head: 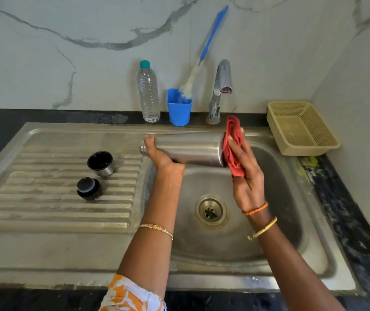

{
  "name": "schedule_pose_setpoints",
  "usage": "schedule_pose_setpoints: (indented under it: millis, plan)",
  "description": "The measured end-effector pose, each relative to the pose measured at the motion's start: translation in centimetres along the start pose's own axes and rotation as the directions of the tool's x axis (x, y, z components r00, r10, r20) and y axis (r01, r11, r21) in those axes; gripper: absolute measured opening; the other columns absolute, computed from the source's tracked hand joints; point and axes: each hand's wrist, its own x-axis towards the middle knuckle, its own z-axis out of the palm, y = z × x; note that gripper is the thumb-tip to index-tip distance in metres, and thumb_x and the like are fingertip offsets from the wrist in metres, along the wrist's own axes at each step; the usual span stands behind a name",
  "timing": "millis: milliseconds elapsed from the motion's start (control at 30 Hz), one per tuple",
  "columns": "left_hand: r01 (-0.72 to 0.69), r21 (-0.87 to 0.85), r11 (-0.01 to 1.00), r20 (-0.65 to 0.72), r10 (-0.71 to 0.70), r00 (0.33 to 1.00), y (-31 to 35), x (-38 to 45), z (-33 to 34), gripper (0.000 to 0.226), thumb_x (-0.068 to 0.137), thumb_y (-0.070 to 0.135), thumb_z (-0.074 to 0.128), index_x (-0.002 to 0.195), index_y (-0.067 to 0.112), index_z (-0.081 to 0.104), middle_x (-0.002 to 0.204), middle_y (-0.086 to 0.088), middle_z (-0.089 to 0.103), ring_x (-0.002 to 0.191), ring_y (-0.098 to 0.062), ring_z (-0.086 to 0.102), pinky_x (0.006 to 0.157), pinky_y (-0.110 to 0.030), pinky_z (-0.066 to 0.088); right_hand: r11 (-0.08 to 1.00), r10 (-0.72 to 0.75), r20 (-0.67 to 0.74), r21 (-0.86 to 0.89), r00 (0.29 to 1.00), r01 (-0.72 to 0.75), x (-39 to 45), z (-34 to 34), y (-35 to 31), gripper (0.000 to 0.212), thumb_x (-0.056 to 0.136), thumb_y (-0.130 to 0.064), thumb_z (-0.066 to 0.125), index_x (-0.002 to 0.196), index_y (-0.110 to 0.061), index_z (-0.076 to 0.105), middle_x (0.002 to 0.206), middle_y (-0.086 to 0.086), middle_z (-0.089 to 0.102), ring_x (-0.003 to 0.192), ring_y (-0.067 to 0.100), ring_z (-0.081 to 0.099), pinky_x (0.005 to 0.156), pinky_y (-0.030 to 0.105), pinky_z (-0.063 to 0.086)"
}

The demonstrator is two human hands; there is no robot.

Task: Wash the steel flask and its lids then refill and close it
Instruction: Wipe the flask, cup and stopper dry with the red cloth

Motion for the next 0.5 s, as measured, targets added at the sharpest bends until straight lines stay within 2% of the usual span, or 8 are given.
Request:
schedule_pose_setpoints:
  millis: [67,133,233,367,433,500]
  plan:
    - [0.004,0.012,1.0,0.005,-0.004,1.0,0.0,0.0,0.2,0.027,0.08,0.045,0.06,0.089,0.02,0.06,0.078,-0.003,0.065,0.073,-0.022,0.063,0.058,-0.032,0.053,0.993,-0.093,0.049,-0.067,0.994,0.096,0.7,0.2,-1.3,0.041,0.091,0.002,0.044,0.131,0.0,0.05,0.149,0.017,0.032,0.142,0.031,0.025,0.116,0.049,0.022]
    - [0.014,-0.006,1.0,0.003,-0.014,1.0,0.2,0.2,0.1,0.029,0.08,0.046,0.06,0.091,0.019,0.06,0.078,-0.003,0.065,0.074,-0.023,0.064,0.058,-0.032,0.053,0.968,-0.187,0.144,-0.14,0.972,0.207,0.2,0.2,-1.9,0.041,0.091,-0.005,0.041,0.131,0.001,0.05,0.15,0.019,0.03,0.143,0.036,0.019,0.117,0.047,0.017]
    - [0.009,-0.031,0.999,-0.016,-0.01,1.0,0.6,0.3,-0.2,0.03,0.08,0.045,0.062,0.092,0.018,0.061,0.081,-0.005,0.066,0.076,-0.024,0.065,0.06,-0.034,0.053,0.959,-0.184,0.212,-0.177,0.96,0.223,-2.1,-0.1,-1.0,0.048,0.088,-0.007,0.037,0.135,-0.006,0.048,0.152,0.017,0.027,0.144,0.035,0.017,0.117,0.047,0.018]
    - [0.003,-0.042,0.999,-0.009,-0.003,1.0,0.8,-0.2,-0.5,0.031,0.081,0.046,0.062,0.093,0.017,0.06,0.083,-0.007,0.064,0.077,-0.024,0.064,0.061,-0.035,0.053,0.997,-0.021,0.083,-0.066,0.996,0.026,-2.0,-0.3,0.9,0.052,0.087,0.008,0.041,0.134,-0.014,0.047,0.153,0.013,0.029,0.143,0.03,0.022,0.113,0.058,0.024]
    - [0.009,-0.024,1.0,-0.01,-0.01,1.0,0.7,-0.5,-0.2,0.03,0.082,0.046,0.061,0.092,0.017,0.059,0.082,-0.008,0.064,0.077,-0.024,0.063,0.06,-0.035,0.052,0.997,-0.04,0.044,-0.063,0.998,0.043,-0.8,0.0,0.3,0.047,0.089,0.006,0.041,0.133,-0.01,0.047,0.152,0.015,0.029,0.142,0.032,0.024,0.11,0.061,0.025]
    - [0.015,-0.032,0.999,-0.008,-0.016,1.0,0.6,-0.6,-0.1,0.03,0.081,0.045,0.062,0.093,0.017,0.06,0.085,-0.008,0.064,0.079,-0.025,0.063,0.064,-0.037,0.053,0.989,-0.117,0.043,-0.088,0.992,0.121,0.0,0.5,-0.5,0.045,0.089,0.009,0.041,0.132,-0.003,0.049,0.151,0.015,0.028,0.142,0.034,0.023,0.11,0.063,0.023]
